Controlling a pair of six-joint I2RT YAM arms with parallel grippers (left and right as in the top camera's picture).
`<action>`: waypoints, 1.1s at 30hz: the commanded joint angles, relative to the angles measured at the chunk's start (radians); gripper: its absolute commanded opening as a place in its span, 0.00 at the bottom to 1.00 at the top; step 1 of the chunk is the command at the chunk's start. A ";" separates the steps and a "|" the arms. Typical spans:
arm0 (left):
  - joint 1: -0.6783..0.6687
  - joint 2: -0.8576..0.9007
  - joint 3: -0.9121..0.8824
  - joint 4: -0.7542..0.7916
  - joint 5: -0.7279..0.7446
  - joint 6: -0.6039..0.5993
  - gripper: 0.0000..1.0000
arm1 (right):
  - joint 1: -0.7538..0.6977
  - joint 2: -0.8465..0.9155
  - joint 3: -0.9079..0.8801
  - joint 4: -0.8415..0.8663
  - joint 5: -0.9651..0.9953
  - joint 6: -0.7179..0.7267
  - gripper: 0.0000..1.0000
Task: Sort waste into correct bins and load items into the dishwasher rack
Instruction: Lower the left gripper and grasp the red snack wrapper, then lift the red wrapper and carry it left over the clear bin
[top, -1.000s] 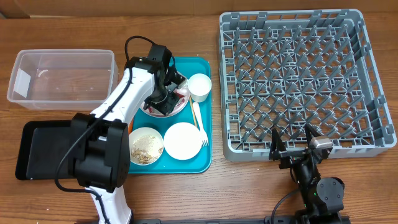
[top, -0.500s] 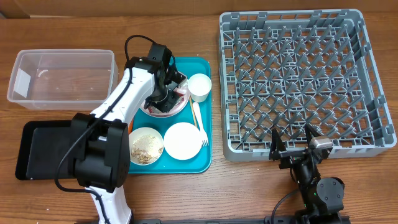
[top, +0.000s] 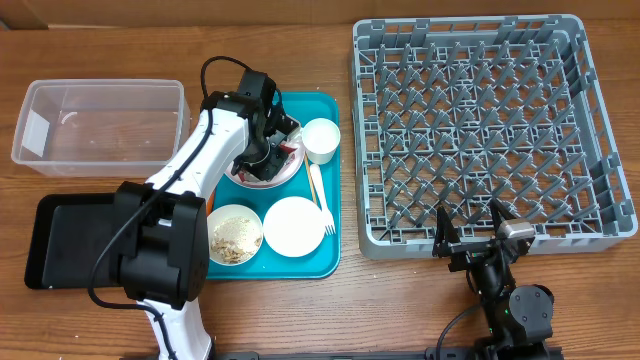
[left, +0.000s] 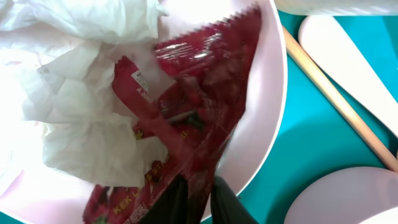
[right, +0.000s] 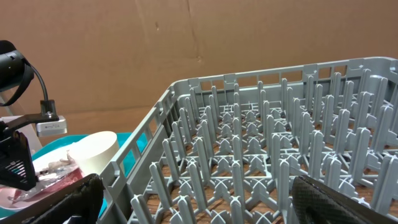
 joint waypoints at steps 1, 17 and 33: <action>0.002 0.013 -0.004 0.001 0.000 0.019 0.06 | -0.004 -0.010 -0.010 0.006 -0.005 -0.003 1.00; 0.002 0.005 0.185 -0.166 0.002 -0.091 0.04 | -0.004 -0.010 -0.010 0.006 -0.005 -0.003 1.00; 0.047 0.005 0.549 -0.488 0.000 -0.318 0.04 | -0.004 -0.010 -0.010 0.006 -0.005 -0.003 1.00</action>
